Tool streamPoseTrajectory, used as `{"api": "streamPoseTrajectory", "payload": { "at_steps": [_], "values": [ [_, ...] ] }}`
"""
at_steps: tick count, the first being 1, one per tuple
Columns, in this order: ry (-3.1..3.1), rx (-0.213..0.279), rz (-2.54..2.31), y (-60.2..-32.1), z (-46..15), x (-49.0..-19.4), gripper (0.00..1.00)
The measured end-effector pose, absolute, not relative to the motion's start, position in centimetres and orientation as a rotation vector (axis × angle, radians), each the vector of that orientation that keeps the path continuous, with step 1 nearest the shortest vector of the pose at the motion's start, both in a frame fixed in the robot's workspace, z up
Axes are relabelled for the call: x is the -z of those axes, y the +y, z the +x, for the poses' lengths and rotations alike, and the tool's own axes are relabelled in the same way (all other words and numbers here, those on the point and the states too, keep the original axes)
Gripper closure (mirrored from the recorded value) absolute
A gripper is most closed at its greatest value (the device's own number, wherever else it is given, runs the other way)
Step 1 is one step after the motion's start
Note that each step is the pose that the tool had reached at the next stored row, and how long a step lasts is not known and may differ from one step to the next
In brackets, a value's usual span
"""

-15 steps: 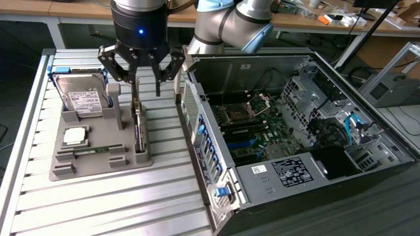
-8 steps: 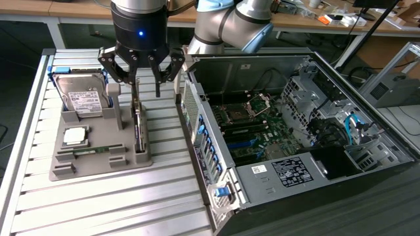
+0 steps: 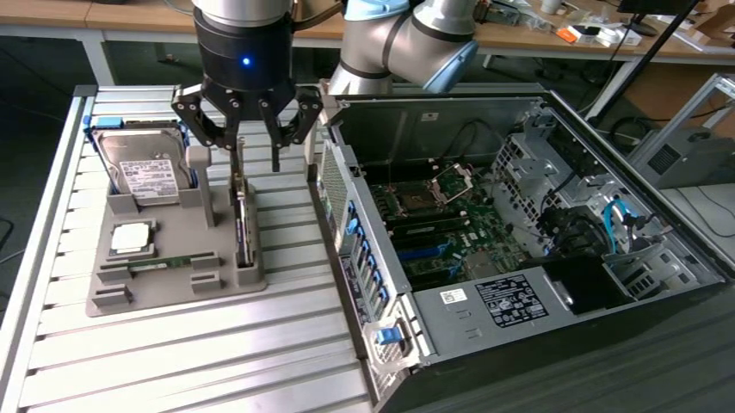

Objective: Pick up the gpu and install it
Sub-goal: 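Pick up the gpu and move the gpu toward the slot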

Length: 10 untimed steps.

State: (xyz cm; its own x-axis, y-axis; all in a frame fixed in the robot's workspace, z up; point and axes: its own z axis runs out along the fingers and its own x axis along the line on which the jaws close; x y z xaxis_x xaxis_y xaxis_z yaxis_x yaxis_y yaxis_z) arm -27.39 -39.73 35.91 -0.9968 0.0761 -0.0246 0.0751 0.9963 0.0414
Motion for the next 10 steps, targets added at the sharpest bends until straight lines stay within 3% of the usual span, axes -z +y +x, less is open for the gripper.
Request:
{"api": "streamPoseTrajectory", "payload": {
  "at_steps": [10],
  "values": [
    [3.112,-0.063,0.118,-39.73,-27.49,-35.74,0.52]
  ]
}}
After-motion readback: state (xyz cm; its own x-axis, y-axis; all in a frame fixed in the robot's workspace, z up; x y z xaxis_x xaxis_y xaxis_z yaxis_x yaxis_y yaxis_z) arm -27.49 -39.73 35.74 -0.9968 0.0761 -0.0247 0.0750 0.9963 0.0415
